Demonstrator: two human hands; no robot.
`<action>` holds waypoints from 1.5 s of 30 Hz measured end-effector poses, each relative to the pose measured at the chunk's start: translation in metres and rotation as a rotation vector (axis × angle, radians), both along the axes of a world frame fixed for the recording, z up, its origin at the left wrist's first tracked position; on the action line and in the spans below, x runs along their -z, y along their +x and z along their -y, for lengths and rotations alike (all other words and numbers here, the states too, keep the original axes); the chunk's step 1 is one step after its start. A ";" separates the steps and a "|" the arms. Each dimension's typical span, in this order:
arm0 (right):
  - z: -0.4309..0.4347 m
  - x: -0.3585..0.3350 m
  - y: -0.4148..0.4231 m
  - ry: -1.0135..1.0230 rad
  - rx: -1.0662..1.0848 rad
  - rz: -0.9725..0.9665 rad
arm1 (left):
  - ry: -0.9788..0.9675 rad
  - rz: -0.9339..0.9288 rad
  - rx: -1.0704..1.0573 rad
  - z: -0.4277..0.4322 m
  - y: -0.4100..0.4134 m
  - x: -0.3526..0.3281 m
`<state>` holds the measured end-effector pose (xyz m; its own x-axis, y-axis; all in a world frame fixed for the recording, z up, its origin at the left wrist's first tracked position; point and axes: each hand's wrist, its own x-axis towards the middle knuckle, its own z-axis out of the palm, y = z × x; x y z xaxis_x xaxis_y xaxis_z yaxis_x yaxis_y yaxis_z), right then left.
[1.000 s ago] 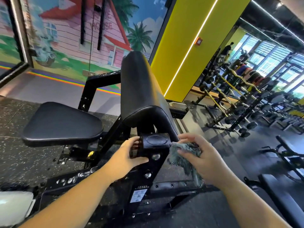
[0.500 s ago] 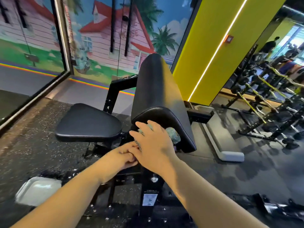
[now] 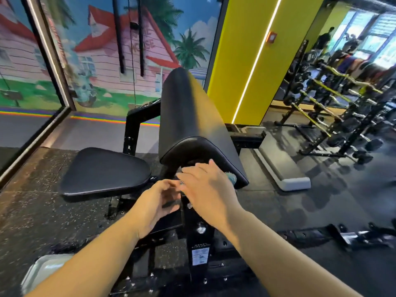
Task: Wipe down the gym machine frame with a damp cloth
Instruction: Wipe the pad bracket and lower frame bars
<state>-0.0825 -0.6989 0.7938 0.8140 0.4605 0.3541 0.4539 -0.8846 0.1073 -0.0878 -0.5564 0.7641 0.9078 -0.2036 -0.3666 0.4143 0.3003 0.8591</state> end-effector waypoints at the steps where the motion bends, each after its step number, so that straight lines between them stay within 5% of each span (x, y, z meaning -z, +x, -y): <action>1: -0.011 -0.004 0.003 -0.094 -0.005 -0.033 | 0.017 0.000 0.010 0.000 0.000 -0.002; 3: -0.024 -0.011 0.005 -0.203 0.027 -0.162 | 0.054 0.008 0.052 -0.001 -0.001 -0.004; 5: -0.018 -0.013 0.003 -0.031 0.152 -0.235 | 0.094 0.011 0.094 -0.006 0.004 -0.007; 10: 0.005 0.015 -0.035 0.867 0.375 0.041 | 0.225 0.108 0.166 -0.008 0.009 -0.026; 13: -0.011 0.031 -0.064 1.594 0.547 0.141 | 0.219 0.148 0.221 -0.008 0.021 -0.033; 16: -0.033 0.029 -0.070 2.113 0.533 0.286 | 0.231 0.143 0.282 -0.014 0.040 -0.016; 18: -0.057 0.026 -0.053 2.003 0.482 0.253 | 0.306 0.145 0.317 -0.018 0.037 -0.020; 21: -0.101 0.045 -0.021 1.332 0.706 0.380 | 0.265 0.248 0.459 -0.026 0.026 -0.023; 25: -0.131 0.081 -0.008 1.168 0.814 0.481 | 0.186 0.228 0.570 -0.034 0.033 -0.025; 32: -0.107 0.067 0.008 1.320 0.841 0.583 | 0.251 0.287 0.672 -0.034 0.031 -0.028; 37: -0.136 0.109 0.000 1.059 0.832 0.595 | 0.252 0.348 0.662 -0.037 0.035 -0.019; 45: -0.100 0.044 -0.009 1.440 0.789 0.466 | 0.249 0.299 0.748 -0.036 0.043 -0.019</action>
<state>-0.0915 -0.5993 0.7498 0.3855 -0.8545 0.3480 0.0546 -0.3554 -0.9331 -0.0451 -0.5202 0.7835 0.6320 -0.7349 -0.2460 0.1731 -0.1756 0.9691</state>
